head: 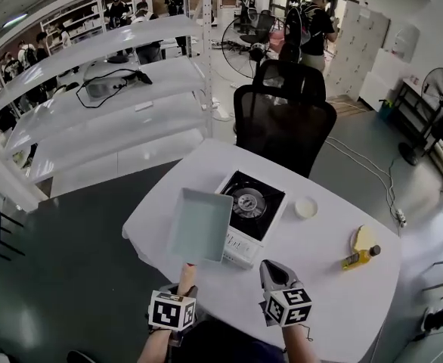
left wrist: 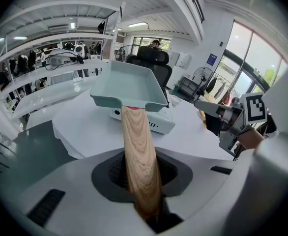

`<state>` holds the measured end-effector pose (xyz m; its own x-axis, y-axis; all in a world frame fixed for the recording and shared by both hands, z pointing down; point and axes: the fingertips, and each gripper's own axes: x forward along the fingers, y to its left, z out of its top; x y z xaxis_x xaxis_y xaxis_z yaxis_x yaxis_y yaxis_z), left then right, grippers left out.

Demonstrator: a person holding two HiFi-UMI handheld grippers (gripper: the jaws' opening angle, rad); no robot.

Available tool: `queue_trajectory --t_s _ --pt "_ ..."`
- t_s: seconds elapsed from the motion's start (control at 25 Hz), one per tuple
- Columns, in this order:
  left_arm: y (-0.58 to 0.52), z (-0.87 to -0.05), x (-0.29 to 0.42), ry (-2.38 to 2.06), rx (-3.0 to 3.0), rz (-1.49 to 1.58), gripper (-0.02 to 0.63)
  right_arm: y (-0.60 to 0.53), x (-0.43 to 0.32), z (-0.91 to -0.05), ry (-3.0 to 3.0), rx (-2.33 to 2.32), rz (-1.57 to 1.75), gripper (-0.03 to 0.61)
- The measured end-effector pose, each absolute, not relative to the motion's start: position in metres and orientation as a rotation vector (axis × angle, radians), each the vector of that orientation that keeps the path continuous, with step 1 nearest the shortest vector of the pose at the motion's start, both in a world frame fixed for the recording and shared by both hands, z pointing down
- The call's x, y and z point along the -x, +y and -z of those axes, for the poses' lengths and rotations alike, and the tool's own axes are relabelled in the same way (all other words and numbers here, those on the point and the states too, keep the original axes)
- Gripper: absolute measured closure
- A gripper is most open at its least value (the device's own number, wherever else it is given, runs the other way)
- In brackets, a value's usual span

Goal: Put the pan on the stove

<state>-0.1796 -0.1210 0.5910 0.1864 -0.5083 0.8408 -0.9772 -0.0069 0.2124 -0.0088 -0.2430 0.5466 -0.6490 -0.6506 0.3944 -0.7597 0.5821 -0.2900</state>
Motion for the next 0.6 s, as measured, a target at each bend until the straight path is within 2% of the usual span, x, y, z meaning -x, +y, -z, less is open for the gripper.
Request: queue_trajectory --t_s 0.6 --pt "-0.18 -0.592 0.183 -1.231 -1.782 -0.815 0.54 -0.252 -0.001 -0.552 -2.435 -1.435 -0.699 0.577"
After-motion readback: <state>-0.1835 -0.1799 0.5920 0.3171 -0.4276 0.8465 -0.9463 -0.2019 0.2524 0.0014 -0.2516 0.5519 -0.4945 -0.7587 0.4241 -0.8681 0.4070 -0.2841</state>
